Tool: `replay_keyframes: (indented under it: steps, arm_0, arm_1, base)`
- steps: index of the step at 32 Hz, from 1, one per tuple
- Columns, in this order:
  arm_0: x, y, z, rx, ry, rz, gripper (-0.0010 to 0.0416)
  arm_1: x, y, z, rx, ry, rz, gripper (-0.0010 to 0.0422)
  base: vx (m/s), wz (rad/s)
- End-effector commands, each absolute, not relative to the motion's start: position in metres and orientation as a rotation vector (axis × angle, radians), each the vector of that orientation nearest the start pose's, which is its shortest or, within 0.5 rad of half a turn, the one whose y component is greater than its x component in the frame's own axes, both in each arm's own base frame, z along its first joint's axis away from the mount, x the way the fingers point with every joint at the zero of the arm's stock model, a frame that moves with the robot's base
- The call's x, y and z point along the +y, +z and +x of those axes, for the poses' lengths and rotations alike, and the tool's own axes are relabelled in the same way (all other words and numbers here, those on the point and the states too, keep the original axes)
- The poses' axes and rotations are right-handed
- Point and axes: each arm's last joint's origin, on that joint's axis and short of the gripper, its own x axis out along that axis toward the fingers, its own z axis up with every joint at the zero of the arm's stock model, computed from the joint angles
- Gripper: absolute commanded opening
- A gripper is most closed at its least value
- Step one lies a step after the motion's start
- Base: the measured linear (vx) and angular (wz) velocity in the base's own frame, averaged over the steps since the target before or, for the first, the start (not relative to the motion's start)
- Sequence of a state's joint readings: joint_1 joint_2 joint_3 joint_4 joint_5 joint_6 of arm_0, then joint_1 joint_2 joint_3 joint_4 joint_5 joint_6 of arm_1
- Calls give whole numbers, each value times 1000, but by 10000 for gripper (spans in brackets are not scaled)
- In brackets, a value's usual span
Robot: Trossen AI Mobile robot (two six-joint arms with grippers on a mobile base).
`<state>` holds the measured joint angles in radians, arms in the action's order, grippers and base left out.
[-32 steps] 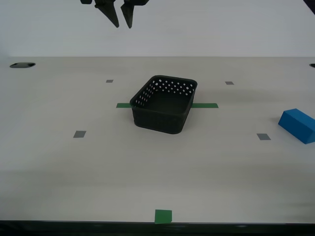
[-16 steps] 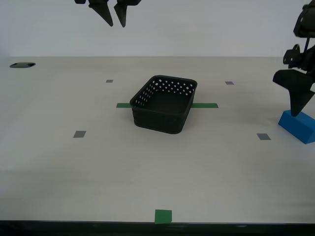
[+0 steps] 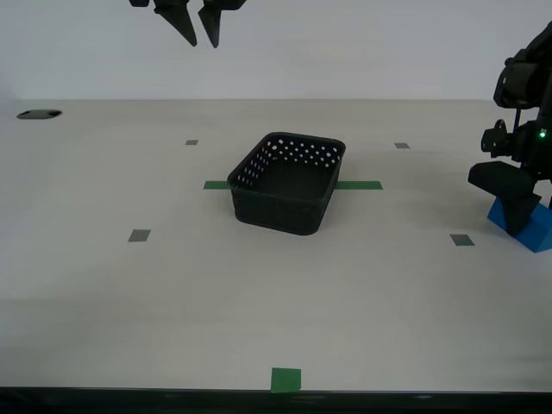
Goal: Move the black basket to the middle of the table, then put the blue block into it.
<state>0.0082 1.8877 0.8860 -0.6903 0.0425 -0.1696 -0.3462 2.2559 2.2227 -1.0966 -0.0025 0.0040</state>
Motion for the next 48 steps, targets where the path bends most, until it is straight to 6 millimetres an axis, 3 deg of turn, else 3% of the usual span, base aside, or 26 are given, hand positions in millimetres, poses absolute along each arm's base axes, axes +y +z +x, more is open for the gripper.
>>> replay_keyframes:
  steps: [1, 2, 4, 12, 15, 19, 26, 27, 30, 34, 38, 42, 45, 47, 48]
  arm_0:
    - [1, 84, 273, 1692, 106, -162, 142]
    - [1, 84, 273, 1692, 105, -160, 48]
    - [1, 84, 272, 1697, 103, -157, 2]
    - [1, 96, 277, 1665, 93, -151, -1]
    - [3, 121, 282, 1572, 77, -65, -1]
    - [12, 148, 282, 1474, 214, 75, -1]
    - [47, 196, 273, 1308, 405, 139, -1]
    - [60, 205, 273, 1291, 417, 149, -1]
    - [70, 211, 275, 1278, 432, 149, -1]
    - [113, 238, 275, 1213, 542, 104, -1]
    - [134, 258, 275, 1157, 598, 93, -1]
    - [138, 251, 279, 1174, 613, 117, -1]
    - [150, 233, 290, 1197, 668, 150, -1]
    - [173, 208, 301, 1192, 708, 129, -1]
    - [176, 207, 300, 1188, 719, 125, -1]
  arm_1:
    - [-161, 272, 447, 1117, -313, 204, 176]
    - [-161, 272, 447, 1117, -313, 204, 176]
    - [-161, 272, 447, 1116, -313, 204, 176]
    - [-161, 273, 448, 1110, -313, 203, 176]
    - [-162, 273, 448, 1106, -314, 202, 176]
    - [-162, 273, 448, 1103, -314, 202, 176]
    - [-162, 274, 449, 1087, -315, 199, 176]
    - [-162, 274, 450, 1083, -315, 198, 176]
    - [-163, 274, 450, 1076, -316, 197, 176]
    - [-163, 275, 451, 1065, -317, 195, 176]
    - [-163, 275, 451, 1064, -316, 195, 176]
    - [-163, 275, 451, 1063, -317, 195, 176]
    - [-163, 275, 452, 1061, -317, 194, 176]
    - [-163, 275, 452, 1058, -317, 194, 176]
    - [-163, 275, 452, 1054, -317, 193, 176]
  base:
    - [0, 0]
    - [0, 0]
    - [0, 0]
    - [0, 0]
    - [0, 0]
    - [0, 0]
    - [0, 0]
    - [0, 0]
    - [0, 0]
    - [0, 0]
    - [0, 0]
    - [0, 0]
    - [0, 0]
    - [0, 0]
    - [0, 0]
